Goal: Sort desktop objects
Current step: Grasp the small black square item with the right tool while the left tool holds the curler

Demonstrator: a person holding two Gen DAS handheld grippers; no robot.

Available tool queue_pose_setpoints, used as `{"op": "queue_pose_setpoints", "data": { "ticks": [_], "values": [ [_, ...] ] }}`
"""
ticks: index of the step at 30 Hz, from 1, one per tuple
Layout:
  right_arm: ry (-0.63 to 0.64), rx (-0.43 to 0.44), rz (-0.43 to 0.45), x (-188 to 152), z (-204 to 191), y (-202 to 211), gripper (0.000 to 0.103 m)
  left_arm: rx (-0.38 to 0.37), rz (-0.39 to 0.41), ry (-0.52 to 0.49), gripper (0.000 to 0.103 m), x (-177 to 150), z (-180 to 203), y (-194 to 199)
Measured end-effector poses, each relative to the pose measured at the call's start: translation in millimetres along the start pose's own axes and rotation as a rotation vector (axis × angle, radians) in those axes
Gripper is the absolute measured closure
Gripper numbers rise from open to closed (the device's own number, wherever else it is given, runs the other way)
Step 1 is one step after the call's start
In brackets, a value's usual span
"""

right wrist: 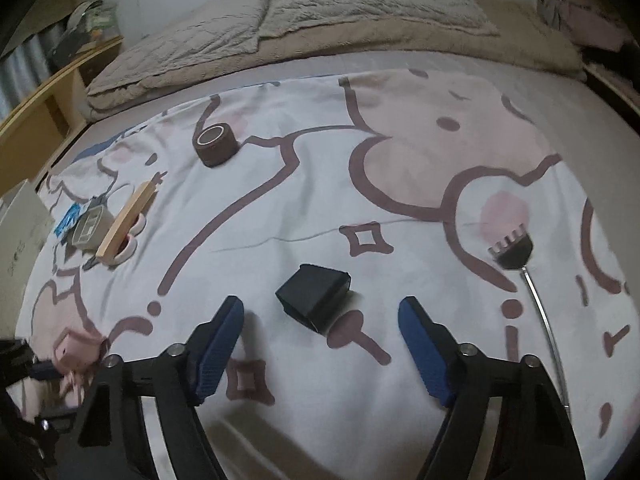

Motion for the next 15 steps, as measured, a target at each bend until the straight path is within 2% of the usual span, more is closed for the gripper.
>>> {"op": "queue_pose_setpoints", "data": {
  "ticks": [2, 4, 5, 9, 15],
  "values": [
    [-0.012, -0.002, -0.006, 2, 0, -4, 0.036, -0.007, 0.000, 0.012, 0.064, 1, -1, 0],
    [-0.017, -0.008, -0.001, 5, -1, -5, 0.042, -0.015, -0.001, 0.029, 0.065, 1, -3, 0],
    [-0.019, -0.012, 0.000, 5, 0, -5, 0.049, -0.019, -0.002, 0.038, 0.065, 1, -4, 0],
    [-0.030, -0.022, -0.004, 8, 2, -8, 0.066, -0.029, -0.022, 0.102, 0.065, 4, -8, -4],
    [-0.006, -0.022, 0.003, 5, -1, -5, 0.068, -0.035, -0.046, 0.180, 0.067, 8, -12, -5]
  ]
}}
Point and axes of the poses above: each gripper's, at about its wrist camera, not at the fingertips, and y roughly against the way its jaws point, z to its right, x to its top, the point moved 1 cm from there along -y, roughly the way its jaws point, and after that the axes turned 9 degrees about -y, right-handed, at the moved point
